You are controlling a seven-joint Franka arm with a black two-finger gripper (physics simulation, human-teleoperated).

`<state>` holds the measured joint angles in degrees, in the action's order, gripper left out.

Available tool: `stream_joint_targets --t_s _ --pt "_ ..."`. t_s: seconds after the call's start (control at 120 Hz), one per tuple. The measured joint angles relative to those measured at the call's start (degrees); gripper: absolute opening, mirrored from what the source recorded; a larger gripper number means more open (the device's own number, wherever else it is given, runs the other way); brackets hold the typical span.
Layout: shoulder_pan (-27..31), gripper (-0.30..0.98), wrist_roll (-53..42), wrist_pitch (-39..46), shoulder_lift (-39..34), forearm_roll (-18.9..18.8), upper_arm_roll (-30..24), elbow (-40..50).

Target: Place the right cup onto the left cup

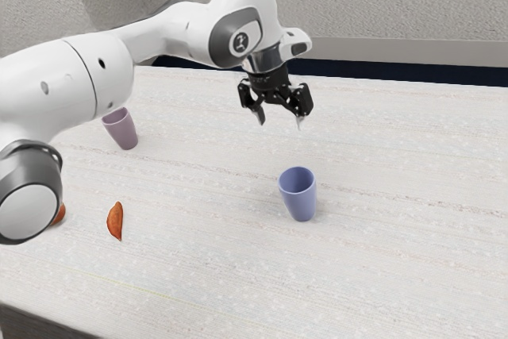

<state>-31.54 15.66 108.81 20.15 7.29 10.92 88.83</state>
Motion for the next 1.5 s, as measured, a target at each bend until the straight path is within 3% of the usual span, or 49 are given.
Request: stream_joint_targets --t_s 0.375,0.842,1.042,1.275,1.5 --pt "-2.7 0.67 14.0 5.9 -1.5 0.2 -4.6 8.4" --pt "-2.6 0.65 23.0 8.6 2.5 0.3 -5.1 8.7" --pt "-2.6 0.54 25.3 9.2 4.0 -0.9 -5.1 8.5" --pt "-2.4 0.12 27.1 10.4 4.6 -1.7 -5.1 8.8" --pt "-2.4 -0.04 28.4 10.6 4.9 -1.6 -5.1 8.8"
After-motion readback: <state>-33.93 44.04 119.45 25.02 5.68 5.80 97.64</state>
